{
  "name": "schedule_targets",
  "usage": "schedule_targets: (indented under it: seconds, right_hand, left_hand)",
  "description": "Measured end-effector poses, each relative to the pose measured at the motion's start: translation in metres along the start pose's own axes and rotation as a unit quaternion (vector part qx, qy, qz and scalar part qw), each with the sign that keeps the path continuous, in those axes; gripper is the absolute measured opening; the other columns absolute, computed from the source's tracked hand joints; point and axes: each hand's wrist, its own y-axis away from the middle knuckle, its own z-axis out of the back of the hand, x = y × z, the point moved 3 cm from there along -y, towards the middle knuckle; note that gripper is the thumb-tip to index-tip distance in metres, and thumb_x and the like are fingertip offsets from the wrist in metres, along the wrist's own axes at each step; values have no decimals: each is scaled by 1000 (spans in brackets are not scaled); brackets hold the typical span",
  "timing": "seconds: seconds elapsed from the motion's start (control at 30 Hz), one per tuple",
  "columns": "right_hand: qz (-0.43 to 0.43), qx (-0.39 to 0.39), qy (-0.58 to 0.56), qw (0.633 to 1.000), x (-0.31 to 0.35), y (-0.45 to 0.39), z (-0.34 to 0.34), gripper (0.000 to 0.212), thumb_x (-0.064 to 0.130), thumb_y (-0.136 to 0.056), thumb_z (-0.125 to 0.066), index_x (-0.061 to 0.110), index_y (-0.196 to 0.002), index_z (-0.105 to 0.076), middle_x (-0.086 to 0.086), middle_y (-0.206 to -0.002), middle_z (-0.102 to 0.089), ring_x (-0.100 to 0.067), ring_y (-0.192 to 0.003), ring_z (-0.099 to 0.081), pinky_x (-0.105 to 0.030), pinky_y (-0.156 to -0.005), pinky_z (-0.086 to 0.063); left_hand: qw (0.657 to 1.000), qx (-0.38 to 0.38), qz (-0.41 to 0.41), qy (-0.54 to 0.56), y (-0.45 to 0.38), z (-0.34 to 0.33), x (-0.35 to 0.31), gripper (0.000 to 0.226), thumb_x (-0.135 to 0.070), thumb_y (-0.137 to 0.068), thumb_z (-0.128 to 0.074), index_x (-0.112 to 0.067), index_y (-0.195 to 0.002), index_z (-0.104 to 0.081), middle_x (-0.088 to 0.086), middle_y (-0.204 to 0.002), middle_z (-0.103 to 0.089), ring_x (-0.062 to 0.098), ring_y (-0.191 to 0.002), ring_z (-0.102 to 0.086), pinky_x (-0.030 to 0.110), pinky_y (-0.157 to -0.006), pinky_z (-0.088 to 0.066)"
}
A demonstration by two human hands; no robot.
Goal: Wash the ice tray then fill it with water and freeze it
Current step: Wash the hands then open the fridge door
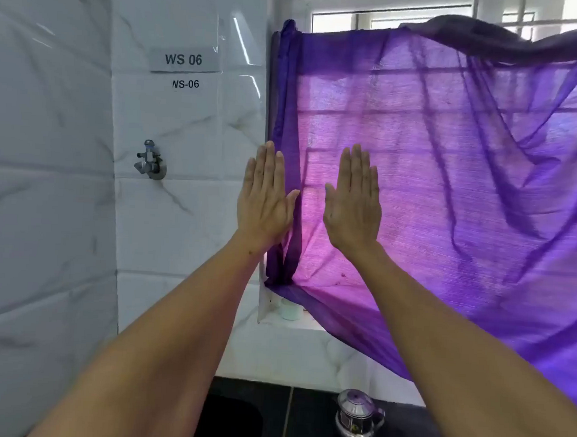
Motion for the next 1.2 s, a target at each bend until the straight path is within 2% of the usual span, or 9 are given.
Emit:
schedule_targets:
  seconds: [0.2,0.33,0.67,0.77,0.97,1.2]
  right_hand:
    - [-29,17,-30,999,20,16,-6,60,29,-98,-28,-2,-149,-28,-20,-157,-26,-32,-147,-24,-42,-121,-14]
    - [-25,20,-58,998,49,28,-16,59,27,-98,-30,-2,-149,-27,-20,-157,-27,-32,-147,-24,-42,-121,-14]
    - [-17,42,-186,981,180,64,-29,59,24,-97,-35,-3,-148,-28,-21,-156,-27,-31,-147,-24,-40,-121,-13]
    - [-11,54,-237,970,230,78,-27,58,24,-99,-32,-2,-150,-25,-20,-158,-23,-30,-148,-20,-40,-122,-12]
    - [7,69,-350,934,326,113,-1,56,20,-99,-38,-2,-149,-26,-20,-157,-25,-30,-148,-21,-40,-122,-12]
    - [31,110,-469,876,420,165,50,54,19,-100,-41,-1,-148,-29,-20,-157,-27,-30,-147,-23,-40,-122,-14]
  left_hand:
    - [1000,14,3,1,22,7,13,65,-37,-96,-35,7,-143,-27,25,-151,-24,35,-143,-20,42,-117,-9]
    - [999,22,5,-23,38,16,32,65,-38,-96,-30,6,-144,-26,25,-152,-23,34,-143,-19,41,-118,-9]
    - [990,65,45,-114,93,69,132,66,-40,-97,-27,5,-145,-22,23,-154,-19,31,-144,-15,37,-119,-2]
    - [982,82,62,-157,119,96,167,65,-39,-98,-26,4,-146,-19,22,-155,-16,31,-145,-12,38,-119,-1]
    - [959,118,93,-242,182,168,225,64,-36,-97,-29,5,-146,-19,23,-155,-16,31,-145,-12,39,-119,-2]
    - [902,176,164,-359,263,267,266,65,-34,-97,-32,4,-146,-15,22,-156,-12,29,-146,-6,39,-119,-1]
